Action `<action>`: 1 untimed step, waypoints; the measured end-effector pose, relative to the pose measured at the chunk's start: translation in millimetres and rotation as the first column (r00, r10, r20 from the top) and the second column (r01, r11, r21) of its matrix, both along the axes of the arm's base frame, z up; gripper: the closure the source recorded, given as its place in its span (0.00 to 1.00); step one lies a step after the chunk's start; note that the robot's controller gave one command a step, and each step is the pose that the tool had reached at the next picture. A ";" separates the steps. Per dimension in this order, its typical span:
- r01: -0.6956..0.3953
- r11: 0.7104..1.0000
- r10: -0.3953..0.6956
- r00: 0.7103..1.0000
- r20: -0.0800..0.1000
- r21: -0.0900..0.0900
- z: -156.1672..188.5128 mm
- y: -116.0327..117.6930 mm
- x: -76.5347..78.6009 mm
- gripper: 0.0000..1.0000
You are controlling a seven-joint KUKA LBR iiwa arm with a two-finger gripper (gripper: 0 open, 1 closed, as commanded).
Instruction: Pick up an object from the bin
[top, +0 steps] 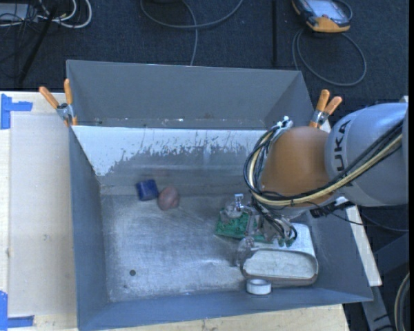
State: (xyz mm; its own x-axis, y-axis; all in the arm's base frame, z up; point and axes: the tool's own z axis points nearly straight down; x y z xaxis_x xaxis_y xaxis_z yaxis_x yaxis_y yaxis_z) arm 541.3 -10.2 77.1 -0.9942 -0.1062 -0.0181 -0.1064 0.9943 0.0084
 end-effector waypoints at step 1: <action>0.002 1.000 -0.002 1.000 0.018 -0.002 4.5 1.0 4.3 1.00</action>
Offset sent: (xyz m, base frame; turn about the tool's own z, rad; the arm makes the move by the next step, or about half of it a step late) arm 0.0000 0.0000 0.0000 0.0000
